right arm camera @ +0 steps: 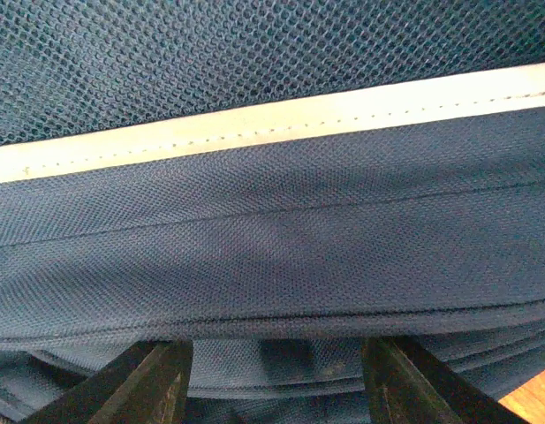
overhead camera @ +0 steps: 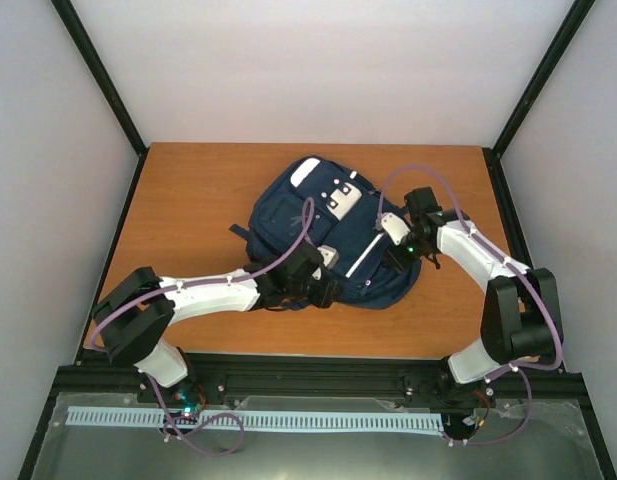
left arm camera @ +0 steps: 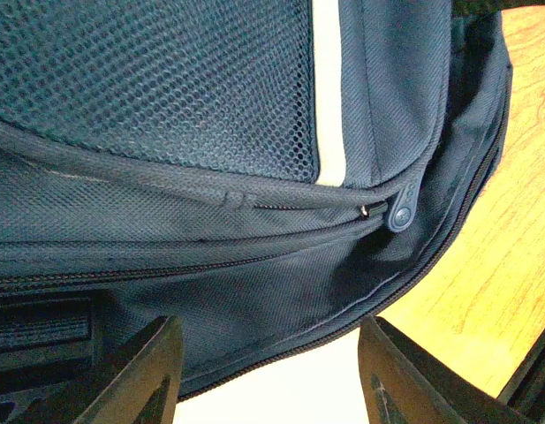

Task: Pack the student bag
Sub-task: Zip the student bag at the center of the board.

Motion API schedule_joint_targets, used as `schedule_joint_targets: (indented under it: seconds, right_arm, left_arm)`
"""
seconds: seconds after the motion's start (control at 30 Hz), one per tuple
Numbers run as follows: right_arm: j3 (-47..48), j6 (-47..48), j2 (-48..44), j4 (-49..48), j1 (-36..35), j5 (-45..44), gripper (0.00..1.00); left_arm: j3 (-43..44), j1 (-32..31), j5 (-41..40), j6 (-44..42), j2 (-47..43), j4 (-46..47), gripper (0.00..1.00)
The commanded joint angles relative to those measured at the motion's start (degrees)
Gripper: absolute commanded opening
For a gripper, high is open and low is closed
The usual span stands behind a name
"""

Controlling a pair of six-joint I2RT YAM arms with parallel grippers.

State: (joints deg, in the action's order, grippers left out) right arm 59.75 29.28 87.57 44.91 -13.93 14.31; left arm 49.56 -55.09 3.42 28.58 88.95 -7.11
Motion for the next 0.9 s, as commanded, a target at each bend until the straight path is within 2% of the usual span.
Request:
schedule_joint_targets:
  seconds: [0.0, 0.2, 0.3, 0.5, 0.73, 0.87]
  right_arm:
    - [-0.59, -1.65, -2.02, -2.02, -0.04, 3.88, 0.54]
    - [-3.87, 0.78, -5.80, 3.76, -0.35, 13.23, 0.60]
    - [-5.11, 1.62, -6.36, 5.00, -1.99, 13.97, 0.63]
    - [-5.87, -1.36, -5.19, 1.36, -6.67, 11.85, 0.64]
    - [-3.94, -3.99, 0.19, -1.93, -10.80, 10.59, 0.58]
    - [-3.06, -6.77, 1.00, -4.81, -12.25, 6.23, 0.59]
  left_arm:
    - [0.83, -0.10, 1.28, 0.28, 0.49, 2.28, 0.57]
    - [0.16, -0.09, -0.66, 1.87, -2.41, 1.84, 0.59]
    - [-0.38, -0.10, -2.51, 1.97, -4.24, 1.22, 0.61]
    - [-1.85, -0.10, -7.32, 2.76, -6.88, -0.05, 0.62]
    - [-3.14, -0.09, -12.85, 5.84, -9.40, -0.96, 0.62]
    - [-2.92, -0.06, -13.67, 6.20, -9.09, -1.53, 0.62]
